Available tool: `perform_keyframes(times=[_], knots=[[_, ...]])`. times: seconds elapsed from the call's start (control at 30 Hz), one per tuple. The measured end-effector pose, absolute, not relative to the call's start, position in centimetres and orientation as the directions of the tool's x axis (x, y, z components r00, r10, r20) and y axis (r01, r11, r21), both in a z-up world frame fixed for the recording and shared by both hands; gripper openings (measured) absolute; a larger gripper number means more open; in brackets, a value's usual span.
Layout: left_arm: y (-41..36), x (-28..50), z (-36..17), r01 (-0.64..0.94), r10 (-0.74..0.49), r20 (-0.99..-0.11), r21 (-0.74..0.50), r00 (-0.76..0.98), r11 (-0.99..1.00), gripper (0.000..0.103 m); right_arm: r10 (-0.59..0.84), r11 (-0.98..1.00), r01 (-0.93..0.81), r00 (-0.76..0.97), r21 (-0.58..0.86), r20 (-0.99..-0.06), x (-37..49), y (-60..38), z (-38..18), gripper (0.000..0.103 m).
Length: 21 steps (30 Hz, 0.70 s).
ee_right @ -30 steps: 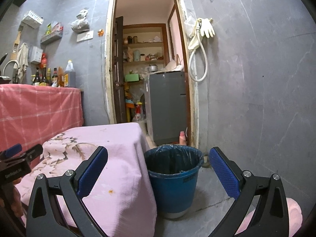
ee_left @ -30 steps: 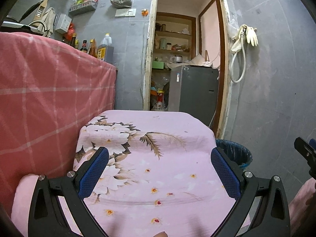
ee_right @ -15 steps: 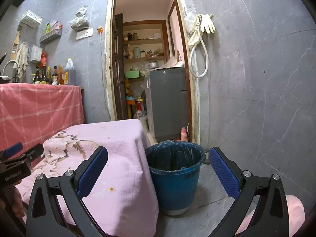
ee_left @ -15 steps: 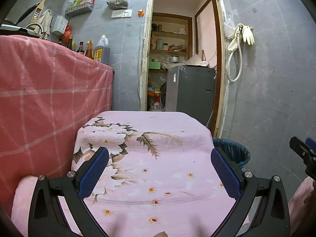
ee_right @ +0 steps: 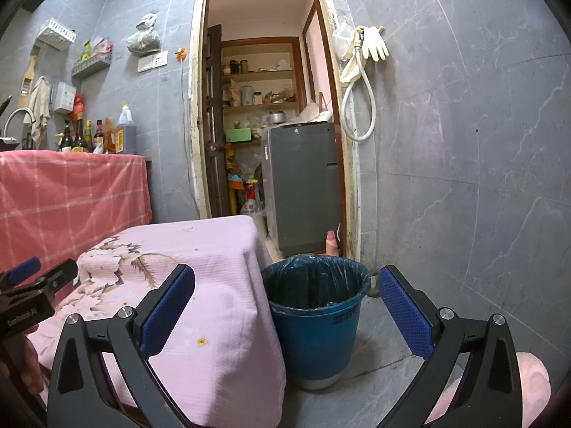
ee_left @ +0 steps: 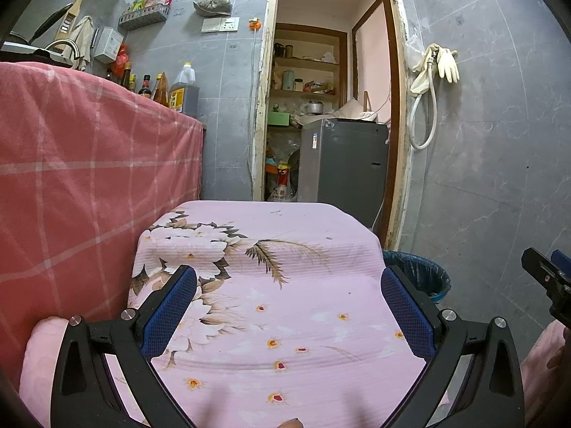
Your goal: Collect trash
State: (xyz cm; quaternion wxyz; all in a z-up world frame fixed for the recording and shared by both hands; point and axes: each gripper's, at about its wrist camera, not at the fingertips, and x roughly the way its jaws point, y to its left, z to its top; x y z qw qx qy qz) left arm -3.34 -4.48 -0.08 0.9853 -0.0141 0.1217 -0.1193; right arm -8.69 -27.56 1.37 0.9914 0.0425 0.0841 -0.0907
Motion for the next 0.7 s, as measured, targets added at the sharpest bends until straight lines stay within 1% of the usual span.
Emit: perform_keyframes(times=[0.7], knots=[[-4.54,-3.36,0.0,0.233,-0.241,-0.236,-0.061,0.941,0.971,0.101,-0.171,0.98,0.185,0.97,0.069,-0.175,-8.67,-27.58,1.29,0.103]])
